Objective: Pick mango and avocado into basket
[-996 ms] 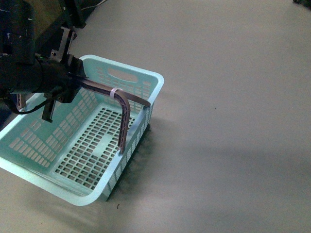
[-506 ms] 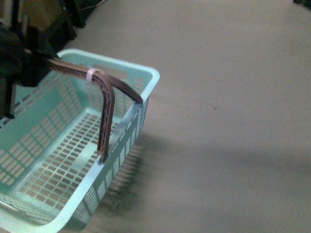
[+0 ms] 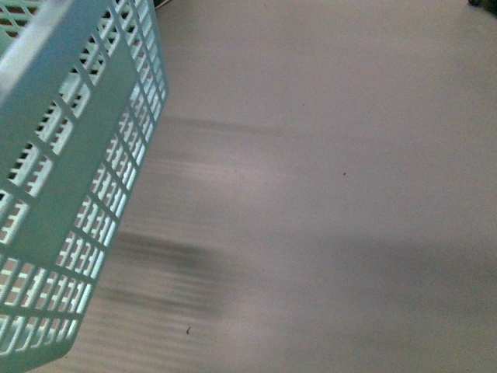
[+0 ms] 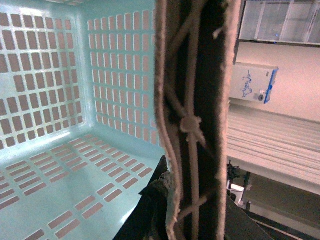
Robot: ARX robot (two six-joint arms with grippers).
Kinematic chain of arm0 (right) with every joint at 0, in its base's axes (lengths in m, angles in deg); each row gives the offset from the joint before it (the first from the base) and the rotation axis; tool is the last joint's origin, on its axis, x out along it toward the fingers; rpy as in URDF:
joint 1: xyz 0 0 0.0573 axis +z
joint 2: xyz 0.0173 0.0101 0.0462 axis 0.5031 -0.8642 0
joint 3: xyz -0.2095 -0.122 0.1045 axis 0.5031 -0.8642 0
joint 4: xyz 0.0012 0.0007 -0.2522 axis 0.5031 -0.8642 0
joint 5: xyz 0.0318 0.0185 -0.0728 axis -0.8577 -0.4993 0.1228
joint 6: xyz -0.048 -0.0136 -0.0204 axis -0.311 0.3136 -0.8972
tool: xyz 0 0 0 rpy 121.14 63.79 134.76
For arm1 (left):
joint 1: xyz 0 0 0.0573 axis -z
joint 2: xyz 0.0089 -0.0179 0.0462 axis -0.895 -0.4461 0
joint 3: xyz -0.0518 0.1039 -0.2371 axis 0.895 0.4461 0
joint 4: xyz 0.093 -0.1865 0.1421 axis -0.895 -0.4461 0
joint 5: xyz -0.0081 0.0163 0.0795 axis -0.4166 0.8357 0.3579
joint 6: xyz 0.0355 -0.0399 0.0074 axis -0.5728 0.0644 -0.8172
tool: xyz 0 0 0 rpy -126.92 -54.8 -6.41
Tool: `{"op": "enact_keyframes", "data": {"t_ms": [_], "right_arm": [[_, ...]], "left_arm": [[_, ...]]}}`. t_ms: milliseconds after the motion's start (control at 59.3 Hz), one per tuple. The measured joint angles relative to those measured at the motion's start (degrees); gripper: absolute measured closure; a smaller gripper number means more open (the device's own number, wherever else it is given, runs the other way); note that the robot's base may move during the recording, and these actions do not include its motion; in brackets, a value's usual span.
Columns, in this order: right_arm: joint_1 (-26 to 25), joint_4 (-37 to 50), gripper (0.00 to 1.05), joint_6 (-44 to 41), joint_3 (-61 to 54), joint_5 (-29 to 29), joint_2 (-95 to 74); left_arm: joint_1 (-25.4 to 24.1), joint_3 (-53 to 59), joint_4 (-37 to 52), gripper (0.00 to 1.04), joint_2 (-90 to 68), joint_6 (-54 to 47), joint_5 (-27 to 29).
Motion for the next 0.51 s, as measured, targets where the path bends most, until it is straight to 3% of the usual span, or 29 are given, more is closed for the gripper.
{"op": "enact_keyframes", "data": {"t_ms": [253,506], "right_arm": [[0.0,0.0,0.09,0.0,0.0,0.0,0.0],[0.0,0.0,0.09,0.0,0.0,0.0,0.0]], "left_arm": [[-4.7,-3.8,-9.9,0.98,8.8,-0.2,-4.4],[-5.4,-4.3,-10.3,0.98,9.3,-1.0,-4.1]]}}
